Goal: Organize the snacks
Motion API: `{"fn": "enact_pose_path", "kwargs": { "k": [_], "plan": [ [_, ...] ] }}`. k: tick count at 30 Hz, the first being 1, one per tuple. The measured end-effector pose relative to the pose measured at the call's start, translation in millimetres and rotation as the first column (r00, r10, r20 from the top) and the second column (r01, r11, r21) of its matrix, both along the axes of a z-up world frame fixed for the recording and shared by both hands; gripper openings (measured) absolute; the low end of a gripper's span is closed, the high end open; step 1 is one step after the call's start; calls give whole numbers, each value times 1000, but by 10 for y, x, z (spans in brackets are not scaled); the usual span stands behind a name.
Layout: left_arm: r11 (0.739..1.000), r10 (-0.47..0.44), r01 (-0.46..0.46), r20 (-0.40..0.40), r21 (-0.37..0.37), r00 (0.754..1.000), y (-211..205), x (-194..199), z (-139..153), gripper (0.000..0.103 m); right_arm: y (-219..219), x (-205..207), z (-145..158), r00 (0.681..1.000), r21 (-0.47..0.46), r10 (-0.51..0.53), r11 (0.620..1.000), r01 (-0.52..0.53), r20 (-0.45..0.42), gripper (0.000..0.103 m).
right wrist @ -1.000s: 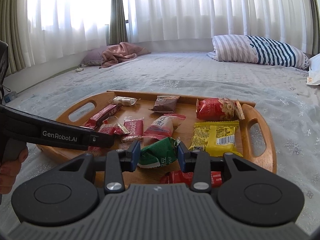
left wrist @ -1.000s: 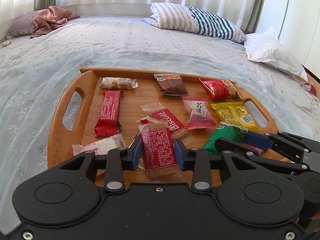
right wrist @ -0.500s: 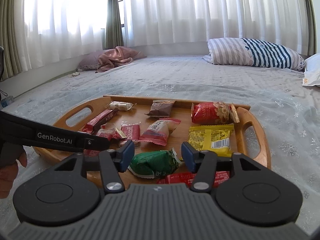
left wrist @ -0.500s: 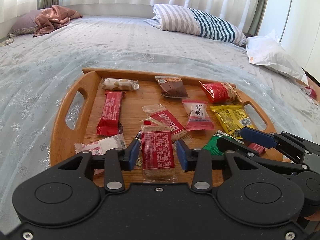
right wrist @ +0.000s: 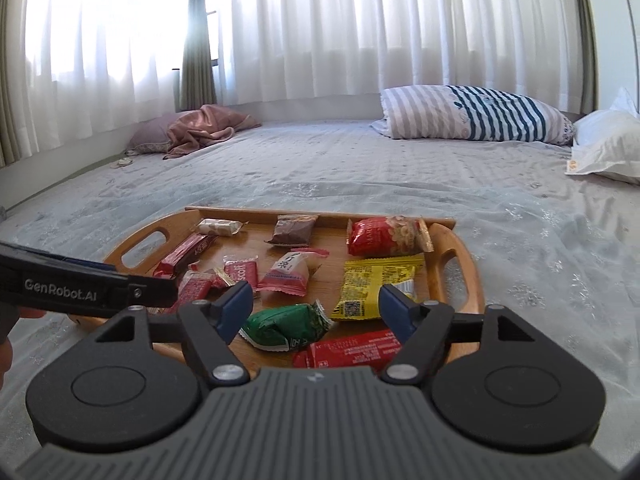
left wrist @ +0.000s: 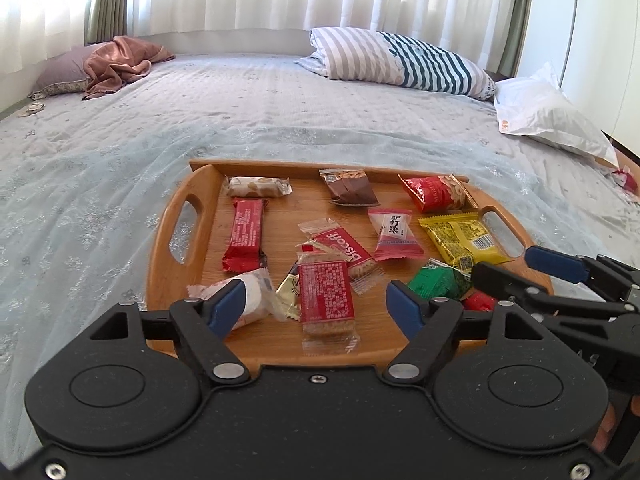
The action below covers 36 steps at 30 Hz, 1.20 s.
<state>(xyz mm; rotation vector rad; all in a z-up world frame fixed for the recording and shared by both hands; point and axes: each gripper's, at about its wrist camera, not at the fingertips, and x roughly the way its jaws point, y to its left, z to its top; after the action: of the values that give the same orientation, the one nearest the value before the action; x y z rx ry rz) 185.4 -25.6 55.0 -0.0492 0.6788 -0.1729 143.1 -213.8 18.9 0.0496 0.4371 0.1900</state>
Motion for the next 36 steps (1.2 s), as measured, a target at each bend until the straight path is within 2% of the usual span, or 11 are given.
{"fn": "enact_pose_path", "kwargs": {
  "k": [2,8,13,19,23,25,30,36],
  "plan": [
    [1000,10,-10,-2,0,1000,22,-48,20,84,-20,-37,31,1000,6,-15,1000,15,2,86],
    [1000,22,-22,-12,-6,1000,69,-224,57,90,-52,-171,83,999,12,-35,999,34,14,89],
    [998,34,-34,7,54,999,49,-410,84,96,-84,-290,89,999,27,-52,998,52,8,92],
    [998,35,-35,-3,53,999,70,-586,161,96,-122,-446,111,998,50,-70,996,70,0,95],
    [999,44,-43,-17,31,999,92,-706,210,97,-105,-579,137,997,31,-73,997,73,14,97],
    [998,51,-50,-19,25,999,100,-790,216,97,-103,-664,146,997,26,-76,997,75,24,102],
    [996,44,-44,1,73,999,33,-1032,189,98,-93,-875,130,995,19,-85,996,84,42,103],
    [996,45,-43,-17,72,999,-3,-1283,90,98,-71,-1031,7,994,8,-104,995,104,21,103]
  ]
}}
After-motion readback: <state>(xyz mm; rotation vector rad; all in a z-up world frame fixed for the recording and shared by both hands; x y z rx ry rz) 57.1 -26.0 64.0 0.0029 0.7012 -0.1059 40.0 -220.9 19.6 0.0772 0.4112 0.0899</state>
